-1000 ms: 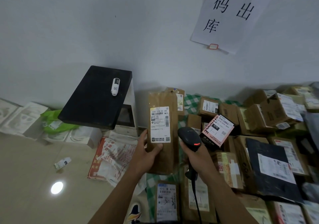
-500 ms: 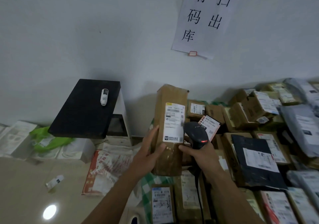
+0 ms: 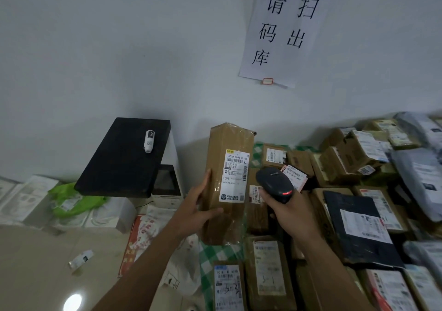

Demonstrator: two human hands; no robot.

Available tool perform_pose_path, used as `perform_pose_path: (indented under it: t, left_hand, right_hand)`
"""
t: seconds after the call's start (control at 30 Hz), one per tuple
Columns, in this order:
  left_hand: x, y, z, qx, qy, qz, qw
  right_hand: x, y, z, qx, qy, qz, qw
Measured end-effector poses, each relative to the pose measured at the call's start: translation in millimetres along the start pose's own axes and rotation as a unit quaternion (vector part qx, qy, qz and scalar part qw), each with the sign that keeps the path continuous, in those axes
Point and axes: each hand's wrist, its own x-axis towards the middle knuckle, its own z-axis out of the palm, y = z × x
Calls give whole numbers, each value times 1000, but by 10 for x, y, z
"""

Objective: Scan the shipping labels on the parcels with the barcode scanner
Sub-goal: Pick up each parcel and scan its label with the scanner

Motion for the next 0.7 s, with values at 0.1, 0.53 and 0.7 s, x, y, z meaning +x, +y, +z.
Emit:
perform_pose_path:
  t: [0.1,0.53,0.7]
  left_hand:
    - [66,-5,-103,39,21,-4,999]
    - [238,-194,106,106,119,7,987]
    - [238,-252,142,105,115,9,988]
  right_hand:
    - [-15,-145,-40,-2,-47,17,999]
    - [-15,-460,109,18,-132,88,987]
    - [-10,-470,95,3,-149,112,982]
